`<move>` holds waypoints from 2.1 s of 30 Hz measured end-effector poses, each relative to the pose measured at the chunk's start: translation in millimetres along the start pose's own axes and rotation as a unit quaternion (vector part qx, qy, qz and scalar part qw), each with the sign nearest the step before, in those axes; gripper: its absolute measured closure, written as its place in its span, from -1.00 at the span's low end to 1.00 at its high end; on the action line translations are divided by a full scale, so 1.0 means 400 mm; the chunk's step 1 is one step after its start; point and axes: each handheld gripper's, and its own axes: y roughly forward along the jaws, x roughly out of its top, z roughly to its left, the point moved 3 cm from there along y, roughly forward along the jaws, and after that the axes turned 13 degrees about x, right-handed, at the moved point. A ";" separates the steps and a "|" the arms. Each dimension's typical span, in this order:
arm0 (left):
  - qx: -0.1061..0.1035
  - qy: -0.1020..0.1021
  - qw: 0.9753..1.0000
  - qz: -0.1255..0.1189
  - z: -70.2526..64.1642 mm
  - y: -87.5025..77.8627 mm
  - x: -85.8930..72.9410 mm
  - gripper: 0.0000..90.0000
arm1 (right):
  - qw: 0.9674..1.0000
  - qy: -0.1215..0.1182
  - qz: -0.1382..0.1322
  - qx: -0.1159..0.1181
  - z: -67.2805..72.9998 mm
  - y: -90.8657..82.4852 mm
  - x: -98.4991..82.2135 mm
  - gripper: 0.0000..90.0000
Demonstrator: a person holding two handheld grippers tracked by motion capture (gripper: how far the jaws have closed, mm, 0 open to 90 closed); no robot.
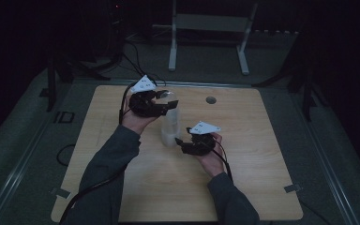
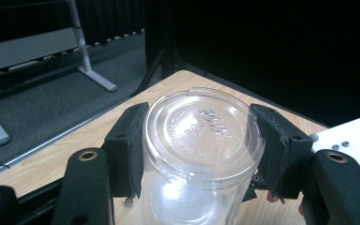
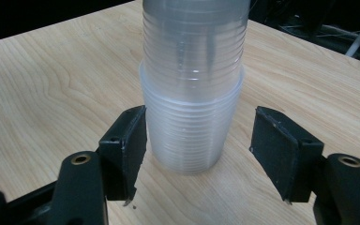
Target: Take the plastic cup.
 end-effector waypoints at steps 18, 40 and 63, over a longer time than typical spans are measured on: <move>-0.004 0.001 1.000 -0.018 -0.002 -0.022 0.025 -0.09 | 1.000 -0.005 0.000 -0.004 0.015 -0.038 -0.034 -0.20; -0.018 0.016 0.999 -0.034 -0.017 -0.067 0.050 -0.09 | 1.000 -0.009 0.010 -0.009 0.017 -0.065 -0.061 -0.21; -0.066 0.035 0.996 -0.038 -0.063 -0.096 0.043 -0.09 | 1.000 -0.004 0.006 -0.021 0.011 -0.104 -0.078 -0.24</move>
